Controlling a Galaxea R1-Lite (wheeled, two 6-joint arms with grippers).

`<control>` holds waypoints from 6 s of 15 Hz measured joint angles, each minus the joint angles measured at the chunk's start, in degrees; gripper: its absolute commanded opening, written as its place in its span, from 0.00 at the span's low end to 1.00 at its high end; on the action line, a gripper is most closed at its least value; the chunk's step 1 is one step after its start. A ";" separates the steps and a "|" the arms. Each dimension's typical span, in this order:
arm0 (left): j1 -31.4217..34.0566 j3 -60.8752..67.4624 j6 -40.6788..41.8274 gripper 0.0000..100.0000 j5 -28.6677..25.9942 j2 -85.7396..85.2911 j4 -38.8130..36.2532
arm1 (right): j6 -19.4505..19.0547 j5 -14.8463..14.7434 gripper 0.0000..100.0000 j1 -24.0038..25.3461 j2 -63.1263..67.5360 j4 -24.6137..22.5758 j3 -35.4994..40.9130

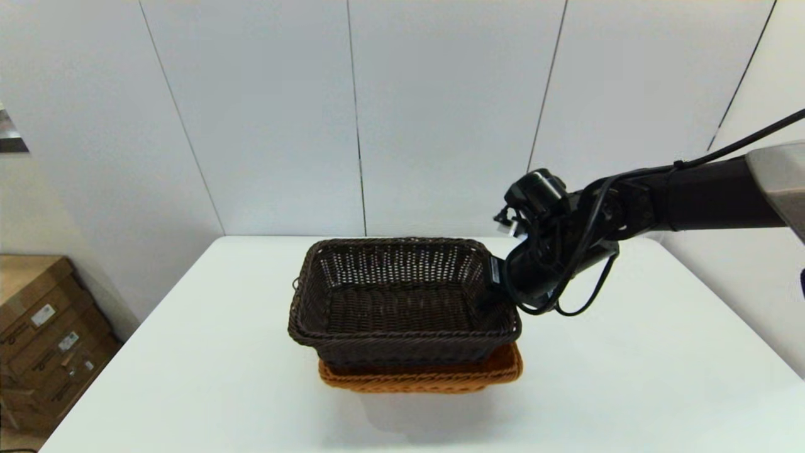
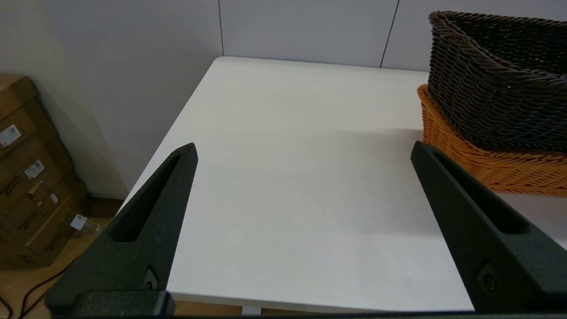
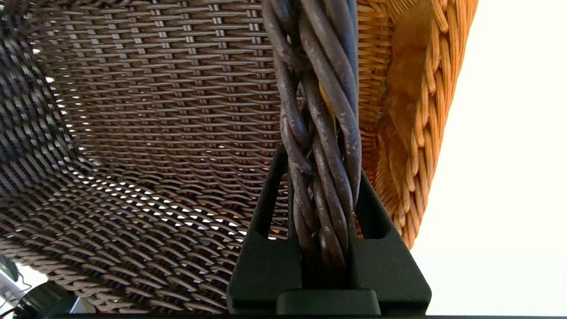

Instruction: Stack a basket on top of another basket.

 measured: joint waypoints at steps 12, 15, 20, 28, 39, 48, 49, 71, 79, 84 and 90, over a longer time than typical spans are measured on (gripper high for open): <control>0.00 0.00 0.09 1.00 -0.04 0.00 0.06 | -0.46 -0.11 0.00 -2.52 0.72 0.02 -1.49; 0.00 0.00 0.09 1.00 -0.04 0.00 0.09 | -0.56 -0.11 0.00 -3.32 1.05 0.11 -2.01; 0.00 0.00 0.11 1.00 -0.04 0.00 0.09 | -1.11 -0.13 0.00 -3.16 1.84 0.11 -1.74; 0.00 0.00 0.09 1.00 -0.04 0.00 0.09 | -2.04 -0.15 0.00 -3.38 0.63 1.27 -1.07; 0.00 0.00 0.09 1.00 -0.04 0.00 0.09 | -2.29 -0.23 0.00 -2.82 2.60 0.94 0.11; 0.00 0.00 0.11 1.00 -0.06 0.00 0.09 | -2.15 -0.89 1.00 -2.77 3.85 0.79 -0.15; 0.00 0.00 0.11 1.00 -0.01 0.00 0.09 | -2.05 -0.87 1.00 -2.74 3.85 0.71 -0.28; 0.00 0.00 0.11 1.00 -0.06 0.00 0.06 | -1.73 -0.94 1.00 -1.41 -15.69 3.63 -0.11; 0.00 0.00 0.06 1.00 -0.01 0.00 0.06 | -2.05 -4.11 1.00 -1.85 -31.45 3.25 8.22; 0.00 0.00 0.06 1.00 -0.04 0.00 0.01 | -1.90 -9.73 1.00 -1.94 -43.93 3.00 15.98; 0.00 0.00 -0.27 1.00 -0.04 0.00 0.00 | -1.82 -28.90 1.00 -1.79 -59.26 2.95 29.93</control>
